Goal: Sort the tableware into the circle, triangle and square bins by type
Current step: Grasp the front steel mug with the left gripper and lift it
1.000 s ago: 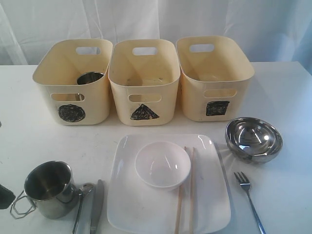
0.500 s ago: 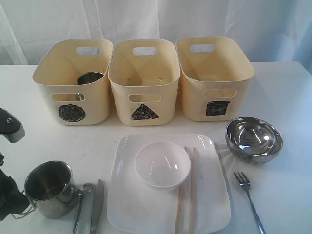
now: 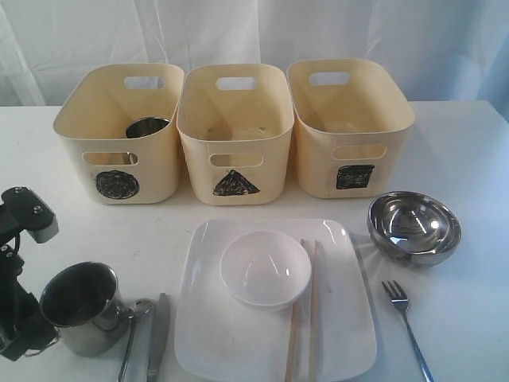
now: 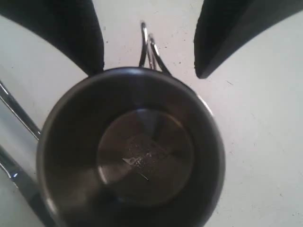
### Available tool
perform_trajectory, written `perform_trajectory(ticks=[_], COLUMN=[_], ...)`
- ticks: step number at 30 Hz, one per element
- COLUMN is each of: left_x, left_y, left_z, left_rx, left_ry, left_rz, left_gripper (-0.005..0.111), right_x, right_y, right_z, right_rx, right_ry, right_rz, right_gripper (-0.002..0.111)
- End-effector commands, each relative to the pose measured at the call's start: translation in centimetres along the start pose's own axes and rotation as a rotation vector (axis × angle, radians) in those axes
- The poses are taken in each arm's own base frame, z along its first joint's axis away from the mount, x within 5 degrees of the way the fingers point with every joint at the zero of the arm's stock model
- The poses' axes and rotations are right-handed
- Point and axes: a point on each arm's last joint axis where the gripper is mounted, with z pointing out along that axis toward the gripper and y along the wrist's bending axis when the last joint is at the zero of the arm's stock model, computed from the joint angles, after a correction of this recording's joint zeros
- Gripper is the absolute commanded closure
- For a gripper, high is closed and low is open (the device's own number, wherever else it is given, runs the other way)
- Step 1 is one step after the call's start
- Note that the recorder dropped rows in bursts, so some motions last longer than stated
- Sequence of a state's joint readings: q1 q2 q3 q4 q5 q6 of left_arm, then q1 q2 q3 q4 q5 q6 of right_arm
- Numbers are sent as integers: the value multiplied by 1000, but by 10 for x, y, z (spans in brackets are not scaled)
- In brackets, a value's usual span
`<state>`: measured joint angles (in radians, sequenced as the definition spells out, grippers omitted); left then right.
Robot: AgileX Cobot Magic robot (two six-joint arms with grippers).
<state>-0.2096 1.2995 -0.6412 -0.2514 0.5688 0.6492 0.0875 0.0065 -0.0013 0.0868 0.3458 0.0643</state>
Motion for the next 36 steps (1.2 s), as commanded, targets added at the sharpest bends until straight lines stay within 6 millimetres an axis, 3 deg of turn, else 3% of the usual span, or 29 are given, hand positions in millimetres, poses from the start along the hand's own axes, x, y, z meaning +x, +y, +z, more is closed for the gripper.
perform_trajectory(ticks=[1, 6, 8, 10, 15, 25, 31, 36], left_x=[-2, -3, -4, -5, -7, -30, -61, -86], left_y=[2, 5, 5, 5, 4, 3, 14, 28], left_z=[6, 15, 15, 14, 4, -54, -98, -118], left_rx=[1, 8, 12, 10, -27, -146, -263, -333], left_ry=[0, 11, 2, -1, -52, -257, -454, -578], left_rz=[14, 18, 30, 30, 33, 50, -14, -70], left_gripper=[47, 58, 76, 107, 107, 107, 107, 107], right_x=[0, 0, 0, 0, 0, 0, 0, 0], right_y=[-1, -1, -1, -1, -1, -1, -1, -1], right_z=[0, 0, 0, 0, 0, 0, 0, 0], right_rx=[9, 9, 9, 9, 9, 9, 9, 9], right_ry=[-10, -10, -10, -10, -10, -10, -10, -10], right_rz=[-3, -3, -3, -3, -3, -3, -3, -3], right_gripper=[108, 108, 108, 108, 108, 108, 108, 108])
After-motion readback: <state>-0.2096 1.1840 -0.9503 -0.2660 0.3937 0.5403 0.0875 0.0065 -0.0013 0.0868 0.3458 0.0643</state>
